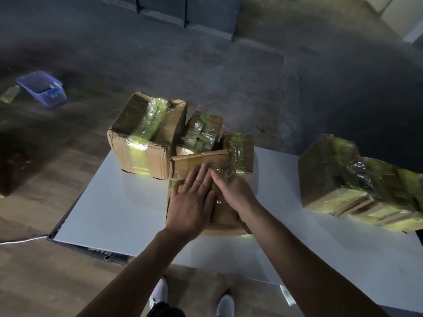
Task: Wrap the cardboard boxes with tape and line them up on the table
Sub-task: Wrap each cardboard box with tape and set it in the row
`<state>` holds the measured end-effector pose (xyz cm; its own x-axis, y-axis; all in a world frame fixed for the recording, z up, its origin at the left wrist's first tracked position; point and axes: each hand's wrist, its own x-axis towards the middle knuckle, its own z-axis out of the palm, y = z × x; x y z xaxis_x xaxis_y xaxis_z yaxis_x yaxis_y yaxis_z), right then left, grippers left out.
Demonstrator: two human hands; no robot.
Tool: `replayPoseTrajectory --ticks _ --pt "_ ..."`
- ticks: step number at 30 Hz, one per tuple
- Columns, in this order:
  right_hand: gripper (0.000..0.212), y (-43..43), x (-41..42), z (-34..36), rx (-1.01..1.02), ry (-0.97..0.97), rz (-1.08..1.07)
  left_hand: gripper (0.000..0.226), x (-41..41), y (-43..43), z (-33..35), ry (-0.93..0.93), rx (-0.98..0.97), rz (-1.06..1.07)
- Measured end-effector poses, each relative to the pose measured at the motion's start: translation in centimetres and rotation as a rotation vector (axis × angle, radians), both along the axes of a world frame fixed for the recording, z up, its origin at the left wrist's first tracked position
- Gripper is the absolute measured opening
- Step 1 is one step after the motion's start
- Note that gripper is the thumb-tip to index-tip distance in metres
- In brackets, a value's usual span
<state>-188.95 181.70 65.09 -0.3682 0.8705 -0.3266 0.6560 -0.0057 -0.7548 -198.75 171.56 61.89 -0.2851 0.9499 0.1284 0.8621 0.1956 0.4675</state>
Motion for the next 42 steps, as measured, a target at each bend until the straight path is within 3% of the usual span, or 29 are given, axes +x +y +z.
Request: replayPoseTrajectory --ticks 4,8,12,18,22,26,30,34,37,39,42 --pt "0.070 -0.8 -0.4 0.3 0.033 0.031 0.020 0.069 -2.3 -0.2 -2.0 -0.279 -0.040 0.294" --pt "0.061 -1.8 -1.8 0.3 0.023 0.038 0.019 0.053 -4.3 0.9 -2.4 -0.681 -0.116 0.595" --pt "0.078 -2.6 -4.5 1.2 -0.079 -0.098 0.120 0.068 -6.8 0.6 -3.3 -0.715 -0.167 0.748" --pt "0.081 -6.1 -5.3 0.9 0.006 -0.284 0.462 0.053 -9.3 -2.8 -6.8 -0.725 -0.188 0.902" --pt "0.062 -7.2 -4.1 -1.8 0.337 -0.369 0.685 0.042 -10.5 -3.6 -6.1 -0.664 -0.166 0.846" --pt "0.038 -5.9 -4.3 -4.0 0.502 -0.297 0.652 0.054 -8.6 -3.0 -4.3 -0.866 -0.049 0.628" --pt "0.052 -3.0 -3.0 -4.8 0.718 -0.371 0.561 0.061 -7.3 -3.6 -6.1 -0.755 -0.117 0.652" --pt "0.076 -0.2 -2.3 -5.1 0.595 -0.465 0.278 0.063 -7.6 -3.5 -6.6 -0.782 -0.112 0.655" --pt "0.104 0.2 -2.7 -5.4 0.202 -0.327 0.152 0.062 -7.5 -3.3 -6.7 -0.794 -0.098 0.687" --pt "0.094 0.7 -2.8 -5.5 0.028 -0.301 0.115 0.063 -7.3 -3.2 -6.6 -0.853 -0.090 0.705" --pt "0.075 0.9 -2.9 -5.6 0.011 -0.283 0.084 0.066 -6.6 -3.0 -6.2 -0.884 -0.064 0.770"
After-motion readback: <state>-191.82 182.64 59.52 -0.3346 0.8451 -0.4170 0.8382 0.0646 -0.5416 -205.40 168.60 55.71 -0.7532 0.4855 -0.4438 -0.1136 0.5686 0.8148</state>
